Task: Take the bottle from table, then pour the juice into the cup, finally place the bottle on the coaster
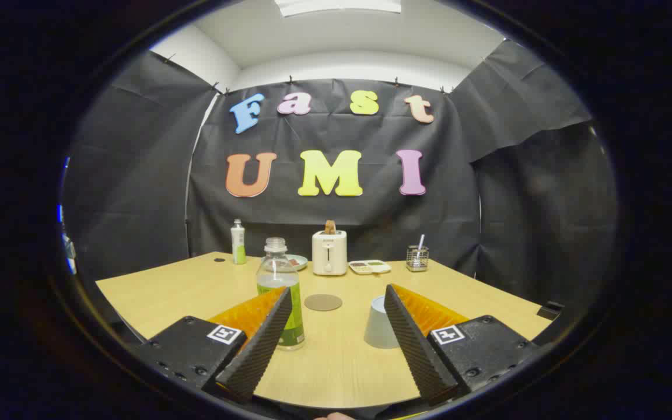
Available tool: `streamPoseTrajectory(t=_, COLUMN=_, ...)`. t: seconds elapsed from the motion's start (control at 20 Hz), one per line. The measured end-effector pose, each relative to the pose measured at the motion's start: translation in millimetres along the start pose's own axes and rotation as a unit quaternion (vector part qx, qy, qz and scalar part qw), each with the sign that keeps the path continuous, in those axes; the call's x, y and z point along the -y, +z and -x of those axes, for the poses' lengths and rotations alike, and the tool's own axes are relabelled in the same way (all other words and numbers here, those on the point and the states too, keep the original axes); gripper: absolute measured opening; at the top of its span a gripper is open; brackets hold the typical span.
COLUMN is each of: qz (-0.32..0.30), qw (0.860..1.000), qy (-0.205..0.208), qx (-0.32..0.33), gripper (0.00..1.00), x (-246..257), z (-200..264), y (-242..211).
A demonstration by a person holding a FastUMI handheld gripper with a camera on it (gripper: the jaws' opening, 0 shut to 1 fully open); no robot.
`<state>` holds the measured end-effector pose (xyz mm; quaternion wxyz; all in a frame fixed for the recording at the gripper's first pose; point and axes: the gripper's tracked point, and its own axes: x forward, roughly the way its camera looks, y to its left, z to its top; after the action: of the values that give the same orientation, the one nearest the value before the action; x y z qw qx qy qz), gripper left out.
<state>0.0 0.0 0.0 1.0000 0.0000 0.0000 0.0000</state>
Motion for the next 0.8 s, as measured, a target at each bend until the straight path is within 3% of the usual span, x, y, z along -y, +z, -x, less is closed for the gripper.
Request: streamPoseTrajectory(t=0.8, qz=0.014, qw=1.0, qy=-0.001, qx=-0.003, gripper=1.0, x=-11, z=-8, y=-14)
